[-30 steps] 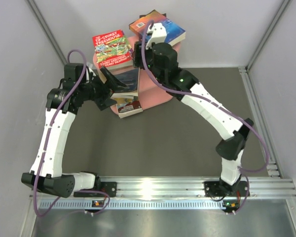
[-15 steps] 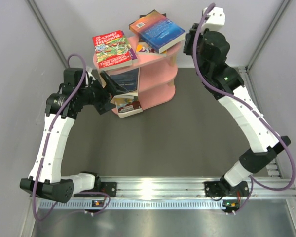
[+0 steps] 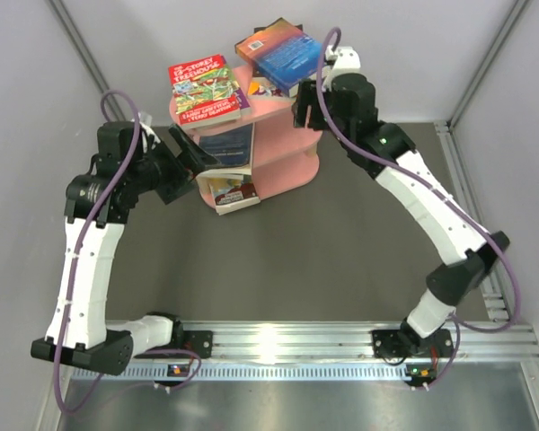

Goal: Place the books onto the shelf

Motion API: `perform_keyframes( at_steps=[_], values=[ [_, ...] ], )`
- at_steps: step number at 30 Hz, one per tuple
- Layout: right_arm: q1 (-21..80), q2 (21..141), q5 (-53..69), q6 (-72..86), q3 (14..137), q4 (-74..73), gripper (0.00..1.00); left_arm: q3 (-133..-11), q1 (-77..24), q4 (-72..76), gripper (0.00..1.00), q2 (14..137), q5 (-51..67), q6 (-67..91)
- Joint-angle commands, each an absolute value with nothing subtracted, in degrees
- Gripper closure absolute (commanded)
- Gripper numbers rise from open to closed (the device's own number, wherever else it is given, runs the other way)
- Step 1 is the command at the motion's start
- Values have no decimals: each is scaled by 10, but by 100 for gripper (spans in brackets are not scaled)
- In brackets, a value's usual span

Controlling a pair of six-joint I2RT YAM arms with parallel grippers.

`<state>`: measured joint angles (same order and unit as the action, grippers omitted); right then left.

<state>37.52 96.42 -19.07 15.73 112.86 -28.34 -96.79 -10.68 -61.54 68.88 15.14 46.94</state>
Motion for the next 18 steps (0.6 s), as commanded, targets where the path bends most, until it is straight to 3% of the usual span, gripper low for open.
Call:
perform_keyframes(
  at_steps=[1,2,9,14,18],
  values=[
    [391,828,-71,188,1051,-230,12,-959,-108,-616,1,658,128,421],
    [392,811,-47,196,1032,-230,0,-951,-108,-614,1,656,131,410],
    [395,685,56,254,892,-307,0,-939,-108,-622,1,671,114,359],
    [393,619,2,235,832,-329,0,-967,-108,-605,1,694,98,349],
    [382,616,-43,200,873,-357,0,-1017,-108,-569,1,728,125,360]
  ],
)
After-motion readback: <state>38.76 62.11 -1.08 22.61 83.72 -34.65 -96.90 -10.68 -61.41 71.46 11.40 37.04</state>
